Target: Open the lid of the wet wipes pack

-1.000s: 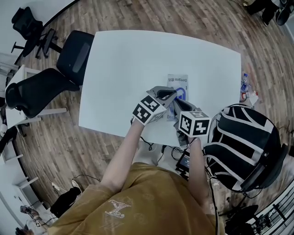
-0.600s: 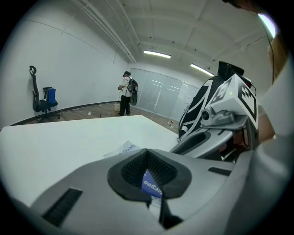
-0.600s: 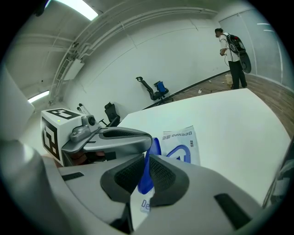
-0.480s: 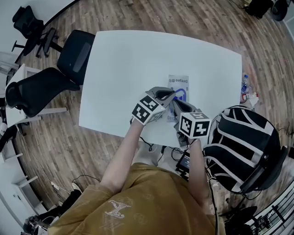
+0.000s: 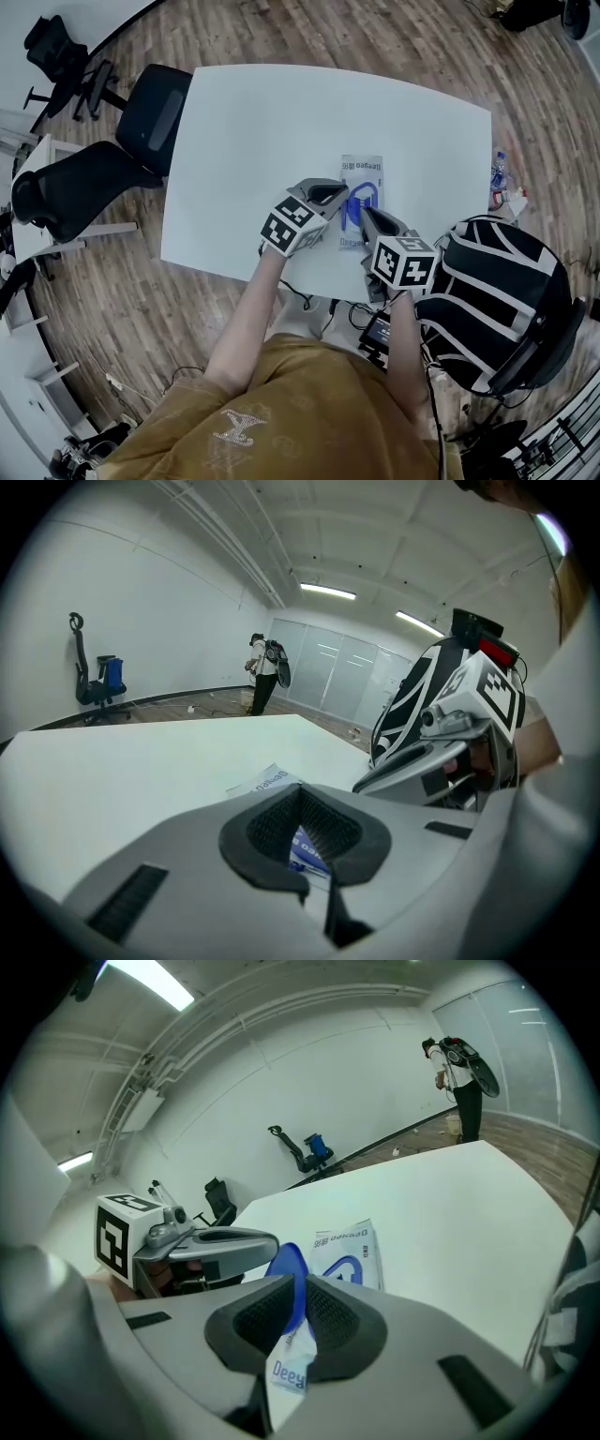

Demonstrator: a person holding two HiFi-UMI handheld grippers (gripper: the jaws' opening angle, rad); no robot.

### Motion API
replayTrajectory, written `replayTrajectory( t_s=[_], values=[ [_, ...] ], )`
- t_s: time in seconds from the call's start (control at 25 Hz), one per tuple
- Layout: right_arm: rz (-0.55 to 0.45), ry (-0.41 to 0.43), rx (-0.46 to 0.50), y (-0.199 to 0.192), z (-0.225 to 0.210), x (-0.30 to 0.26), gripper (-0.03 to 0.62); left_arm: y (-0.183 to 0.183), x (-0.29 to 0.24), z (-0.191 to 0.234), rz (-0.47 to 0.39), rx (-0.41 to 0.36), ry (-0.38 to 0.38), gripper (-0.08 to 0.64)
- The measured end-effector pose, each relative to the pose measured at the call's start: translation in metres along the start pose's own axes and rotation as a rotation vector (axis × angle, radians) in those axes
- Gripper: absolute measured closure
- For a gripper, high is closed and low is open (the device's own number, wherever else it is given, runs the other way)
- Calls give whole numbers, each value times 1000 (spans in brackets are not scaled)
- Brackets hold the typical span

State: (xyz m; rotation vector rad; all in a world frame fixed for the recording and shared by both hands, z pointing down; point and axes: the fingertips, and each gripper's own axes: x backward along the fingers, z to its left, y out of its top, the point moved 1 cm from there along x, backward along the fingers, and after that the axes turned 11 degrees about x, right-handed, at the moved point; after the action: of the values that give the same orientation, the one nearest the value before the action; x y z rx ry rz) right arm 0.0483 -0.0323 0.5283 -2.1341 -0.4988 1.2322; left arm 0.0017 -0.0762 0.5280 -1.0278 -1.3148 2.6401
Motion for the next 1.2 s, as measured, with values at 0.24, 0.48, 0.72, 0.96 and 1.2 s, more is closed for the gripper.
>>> replayTrajectory(
  t_s=[0.24,0.48,0.72,0.96,1.2],
  values=[
    [-39,-32,-29,2,-14,7,555,-5,10,14,9,16,44,555],
    [-49,-36,-40,1,-18,10,556,-18,18,31,39,36,105,555],
    [-62,-43,-24,-1,-21,13,557,-39,19,52,81,79,174,555],
    [-142,-52,-56,8,-23,21,557,-63,17,65,146,92,223,555],
    [-164,-67,-41,13,-26,25,557,-74,7,63,184,107,237,555]
  ],
)
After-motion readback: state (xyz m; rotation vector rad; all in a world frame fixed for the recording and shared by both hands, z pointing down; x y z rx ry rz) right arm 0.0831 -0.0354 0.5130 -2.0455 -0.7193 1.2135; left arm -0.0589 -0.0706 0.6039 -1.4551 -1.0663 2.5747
